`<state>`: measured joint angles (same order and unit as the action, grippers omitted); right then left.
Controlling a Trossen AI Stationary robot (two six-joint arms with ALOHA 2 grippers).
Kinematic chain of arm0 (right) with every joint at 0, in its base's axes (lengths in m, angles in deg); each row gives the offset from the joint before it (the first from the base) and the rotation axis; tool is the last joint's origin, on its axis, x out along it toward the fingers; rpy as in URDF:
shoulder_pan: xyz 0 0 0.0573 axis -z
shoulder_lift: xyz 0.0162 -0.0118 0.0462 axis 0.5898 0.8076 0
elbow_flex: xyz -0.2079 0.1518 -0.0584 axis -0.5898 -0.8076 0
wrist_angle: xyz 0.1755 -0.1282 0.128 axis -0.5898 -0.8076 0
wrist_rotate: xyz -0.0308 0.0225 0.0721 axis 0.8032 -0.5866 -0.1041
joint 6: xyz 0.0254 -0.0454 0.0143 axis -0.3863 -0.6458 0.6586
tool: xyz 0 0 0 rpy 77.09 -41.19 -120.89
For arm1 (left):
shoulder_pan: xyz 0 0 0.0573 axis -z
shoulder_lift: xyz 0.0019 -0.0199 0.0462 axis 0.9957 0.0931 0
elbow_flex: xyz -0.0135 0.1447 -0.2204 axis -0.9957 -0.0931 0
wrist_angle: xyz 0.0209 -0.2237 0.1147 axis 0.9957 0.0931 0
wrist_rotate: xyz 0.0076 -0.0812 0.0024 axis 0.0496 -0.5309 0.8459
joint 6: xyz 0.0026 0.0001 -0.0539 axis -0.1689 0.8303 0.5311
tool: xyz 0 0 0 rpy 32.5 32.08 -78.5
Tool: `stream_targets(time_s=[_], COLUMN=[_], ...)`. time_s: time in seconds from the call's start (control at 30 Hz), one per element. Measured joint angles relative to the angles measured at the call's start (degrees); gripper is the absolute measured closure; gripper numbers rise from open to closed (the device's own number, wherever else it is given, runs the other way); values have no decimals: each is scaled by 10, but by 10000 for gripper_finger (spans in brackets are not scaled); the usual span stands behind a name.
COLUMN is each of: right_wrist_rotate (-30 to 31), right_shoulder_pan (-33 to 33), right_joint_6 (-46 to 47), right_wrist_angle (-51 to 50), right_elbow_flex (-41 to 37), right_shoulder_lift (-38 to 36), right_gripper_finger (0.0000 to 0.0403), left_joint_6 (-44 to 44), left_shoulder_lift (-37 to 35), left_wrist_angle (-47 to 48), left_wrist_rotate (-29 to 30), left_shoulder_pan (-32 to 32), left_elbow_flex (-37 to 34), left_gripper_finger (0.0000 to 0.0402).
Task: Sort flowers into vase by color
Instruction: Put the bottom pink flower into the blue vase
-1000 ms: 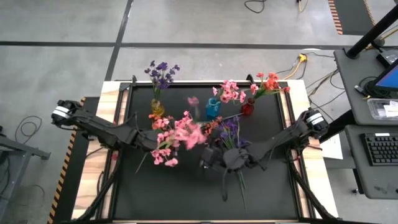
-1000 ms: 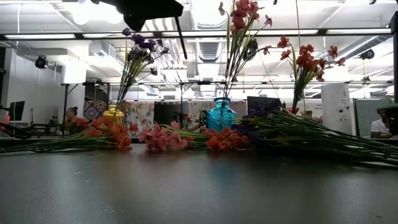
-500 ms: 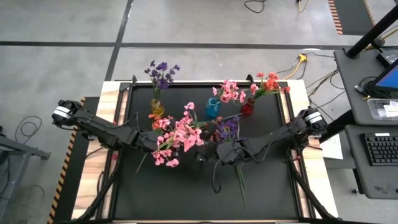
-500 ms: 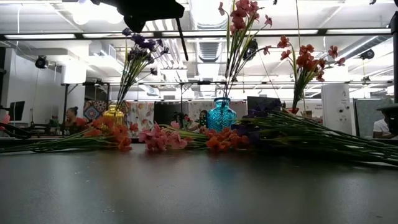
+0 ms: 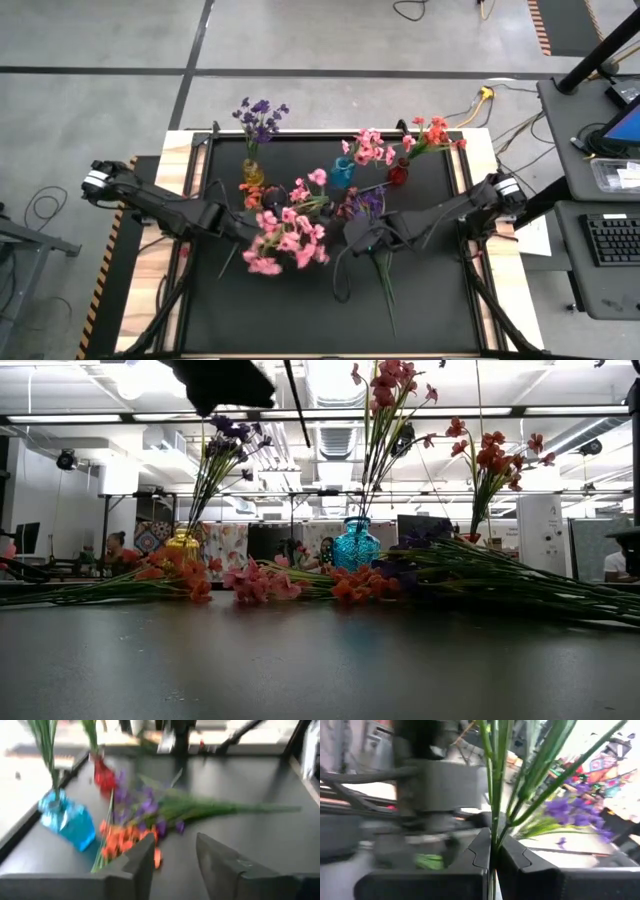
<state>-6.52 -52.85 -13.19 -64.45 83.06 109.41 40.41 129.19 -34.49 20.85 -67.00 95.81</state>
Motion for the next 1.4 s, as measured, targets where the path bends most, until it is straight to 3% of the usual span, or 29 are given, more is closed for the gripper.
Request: stream_targets(time_s=[0.13,0.33,0.47,0.6,1.13,1.4], right_wrist_rotate=[1,1,-3,-53,-57,-55], right_shoulder_pan=[45,138,187,218,248,253], right_joint_6=[-14,6,10,39,72,103], right_wrist_angle=[-13,-32,-36,-37,-54,-94], right_elbow_flex=[0,-3,-9,-23,-57,-58], right_shoulder_lift=[-23,-34,-34,-34,-35,-35], right_gripper_finger=[393,393,393,393,394,394], left_joint_6=[49,57,59,61,111,124], left_shoulder_lift=[0,-2,-9,-28,-195,-223], left_wrist_angle=[114,161,188,198,189,188], left_wrist_rotate=[6,102,110,140,182,182], left_shoulder_pan=[3,17,26,35,87,88], left_elbow_flex=[39,39,37,33,-52,-68], left_gripper_finger=[230,217,217,217,217,217])
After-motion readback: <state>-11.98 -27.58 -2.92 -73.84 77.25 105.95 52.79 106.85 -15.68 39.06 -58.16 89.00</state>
